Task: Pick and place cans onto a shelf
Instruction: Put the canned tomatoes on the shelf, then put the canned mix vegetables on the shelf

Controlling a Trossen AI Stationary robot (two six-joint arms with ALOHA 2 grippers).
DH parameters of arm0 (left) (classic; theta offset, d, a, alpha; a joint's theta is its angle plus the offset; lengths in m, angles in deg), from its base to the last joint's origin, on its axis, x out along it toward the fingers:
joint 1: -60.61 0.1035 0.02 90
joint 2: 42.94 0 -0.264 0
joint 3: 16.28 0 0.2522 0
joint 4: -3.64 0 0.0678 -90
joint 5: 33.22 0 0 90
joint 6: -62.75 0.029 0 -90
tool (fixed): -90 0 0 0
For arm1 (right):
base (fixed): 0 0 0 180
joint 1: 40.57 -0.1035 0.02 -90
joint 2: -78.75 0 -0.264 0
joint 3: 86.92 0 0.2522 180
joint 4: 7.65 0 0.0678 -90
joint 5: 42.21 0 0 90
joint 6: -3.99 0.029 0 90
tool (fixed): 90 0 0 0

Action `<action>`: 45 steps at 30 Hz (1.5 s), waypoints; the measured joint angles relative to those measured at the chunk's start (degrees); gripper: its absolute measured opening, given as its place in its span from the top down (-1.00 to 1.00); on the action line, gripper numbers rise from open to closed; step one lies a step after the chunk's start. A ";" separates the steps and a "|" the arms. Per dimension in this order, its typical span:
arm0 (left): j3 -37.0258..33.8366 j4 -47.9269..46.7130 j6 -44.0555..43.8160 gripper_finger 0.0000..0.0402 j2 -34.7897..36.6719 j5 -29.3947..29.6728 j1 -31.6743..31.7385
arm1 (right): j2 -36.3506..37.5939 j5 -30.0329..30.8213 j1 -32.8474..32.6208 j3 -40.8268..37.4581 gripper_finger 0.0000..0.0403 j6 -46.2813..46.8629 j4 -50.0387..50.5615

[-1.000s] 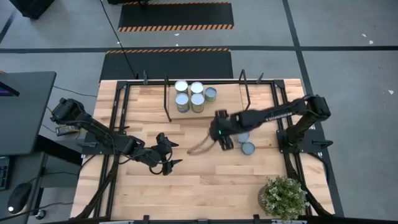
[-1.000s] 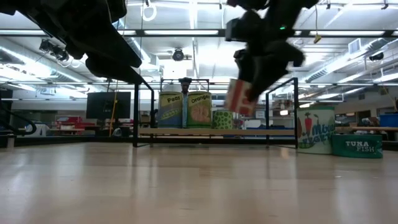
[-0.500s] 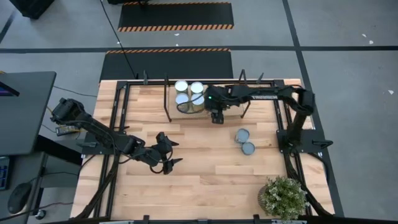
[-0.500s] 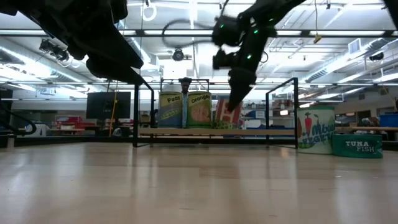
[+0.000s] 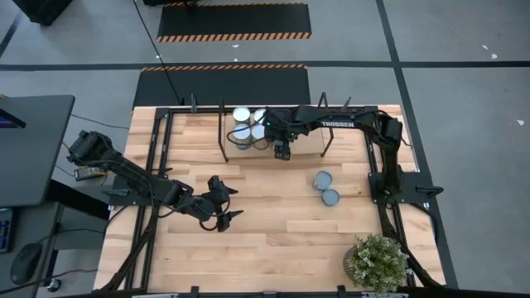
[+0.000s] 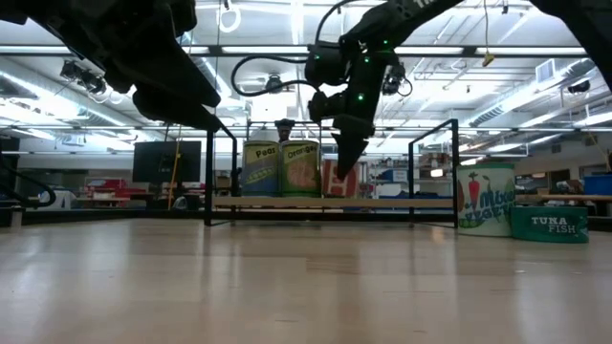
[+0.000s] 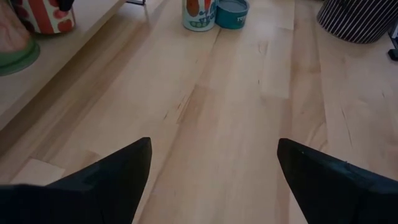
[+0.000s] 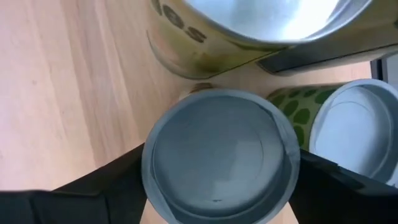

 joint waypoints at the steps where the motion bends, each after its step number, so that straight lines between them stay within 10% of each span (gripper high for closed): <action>1: 0.00 0.00 -0.02 -0.77 0.00 0.00 0.00 | 0.00 0.00 0.28 0.00 -0.64 0.00 0.08; 30: 0.00 0.09 -0.44 -0.77 0.00 0.02 0.04 | 10.18 1.51 -2.24 -0.52 -0.74 0.67 9.97; 45: 0.00 0.09 -3.48 -0.77 0.00 -0.03 -0.67 | 18.03 -5.61 -13.86 -19.47 -0.74 13.37 11.14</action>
